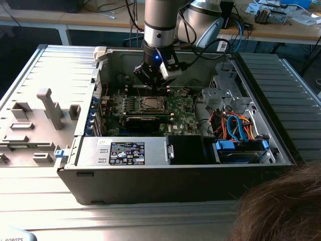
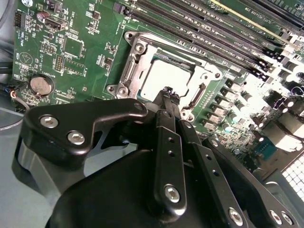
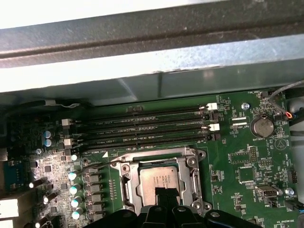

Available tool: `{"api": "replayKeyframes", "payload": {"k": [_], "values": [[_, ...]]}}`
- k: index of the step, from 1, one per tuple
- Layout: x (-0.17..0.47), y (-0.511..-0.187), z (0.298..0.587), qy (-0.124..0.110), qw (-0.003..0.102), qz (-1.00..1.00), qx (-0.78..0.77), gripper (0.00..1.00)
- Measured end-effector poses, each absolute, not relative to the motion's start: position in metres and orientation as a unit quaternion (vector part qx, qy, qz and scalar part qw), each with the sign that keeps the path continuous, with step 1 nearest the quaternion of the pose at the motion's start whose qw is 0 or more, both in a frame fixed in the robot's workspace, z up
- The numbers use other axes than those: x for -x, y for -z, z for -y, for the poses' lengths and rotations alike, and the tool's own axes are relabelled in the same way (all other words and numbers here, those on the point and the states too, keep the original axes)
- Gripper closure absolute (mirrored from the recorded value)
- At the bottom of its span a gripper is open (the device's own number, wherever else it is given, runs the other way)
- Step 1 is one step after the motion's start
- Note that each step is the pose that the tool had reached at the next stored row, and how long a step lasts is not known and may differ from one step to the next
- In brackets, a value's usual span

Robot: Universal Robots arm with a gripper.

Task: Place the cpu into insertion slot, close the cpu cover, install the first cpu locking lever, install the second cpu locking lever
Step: 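Install the first cpu locking lever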

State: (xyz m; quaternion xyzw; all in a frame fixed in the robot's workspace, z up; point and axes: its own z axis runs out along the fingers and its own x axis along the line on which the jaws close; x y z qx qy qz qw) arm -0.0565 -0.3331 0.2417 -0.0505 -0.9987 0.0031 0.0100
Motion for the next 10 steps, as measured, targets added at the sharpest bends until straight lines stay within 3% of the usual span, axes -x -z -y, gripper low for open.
{"api": "replayKeyframes", "payload": {"k": [10], "values": [[0.0565,-0.2417,0.3331,-0.003,0.01,0.999,0.04,0.89]]}}
